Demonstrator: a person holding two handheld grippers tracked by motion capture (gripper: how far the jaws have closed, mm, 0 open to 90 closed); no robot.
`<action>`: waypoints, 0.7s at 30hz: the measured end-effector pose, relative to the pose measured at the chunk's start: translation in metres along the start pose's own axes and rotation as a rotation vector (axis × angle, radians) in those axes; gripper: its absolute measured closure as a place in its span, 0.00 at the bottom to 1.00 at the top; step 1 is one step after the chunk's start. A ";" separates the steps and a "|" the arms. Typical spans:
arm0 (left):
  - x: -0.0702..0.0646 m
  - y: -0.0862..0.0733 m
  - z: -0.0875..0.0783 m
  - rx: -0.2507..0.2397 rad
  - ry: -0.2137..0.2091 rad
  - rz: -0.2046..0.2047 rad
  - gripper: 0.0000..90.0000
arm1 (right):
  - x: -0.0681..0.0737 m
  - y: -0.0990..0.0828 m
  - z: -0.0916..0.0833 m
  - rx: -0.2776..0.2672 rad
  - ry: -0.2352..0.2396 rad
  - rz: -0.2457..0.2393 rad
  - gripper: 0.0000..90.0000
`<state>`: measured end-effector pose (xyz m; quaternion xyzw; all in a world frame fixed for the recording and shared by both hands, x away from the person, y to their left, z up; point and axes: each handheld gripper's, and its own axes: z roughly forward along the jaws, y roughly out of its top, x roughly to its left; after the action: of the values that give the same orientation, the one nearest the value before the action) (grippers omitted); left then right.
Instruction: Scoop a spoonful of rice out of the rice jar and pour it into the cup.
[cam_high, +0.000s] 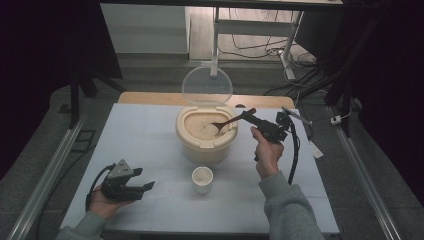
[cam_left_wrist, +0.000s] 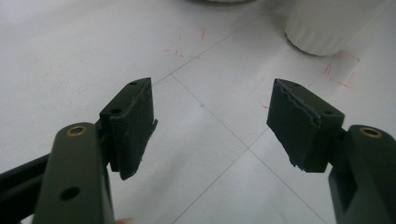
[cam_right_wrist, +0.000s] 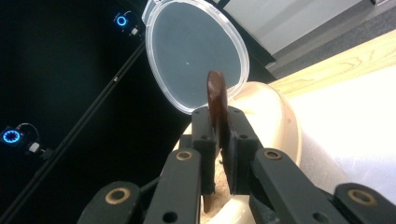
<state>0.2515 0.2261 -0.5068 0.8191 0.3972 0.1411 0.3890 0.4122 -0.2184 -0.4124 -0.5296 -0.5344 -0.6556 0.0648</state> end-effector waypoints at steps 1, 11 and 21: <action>0.000 0.000 0.000 0.000 0.000 0.000 0.35 | 0.000 0.000 0.000 0.000 0.000 0.007 0.93; 0.000 0.000 0.000 0.001 -0.001 0.002 0.35 | -0.007 0.006 -0.004 -0.018 0.031 0.088 0.93; 0.000 0.000 0.001 0.003 0.000 0.004 0.35 | -0.011 0.007 -0.008 -0.016 0.042 0.125 0.93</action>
<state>0.2519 0.2257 -0.5072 0.8204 0.3959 0.1413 0.3876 0.4167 -0.2327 -0.4157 -0.5488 -0.4933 -0.6654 0.1125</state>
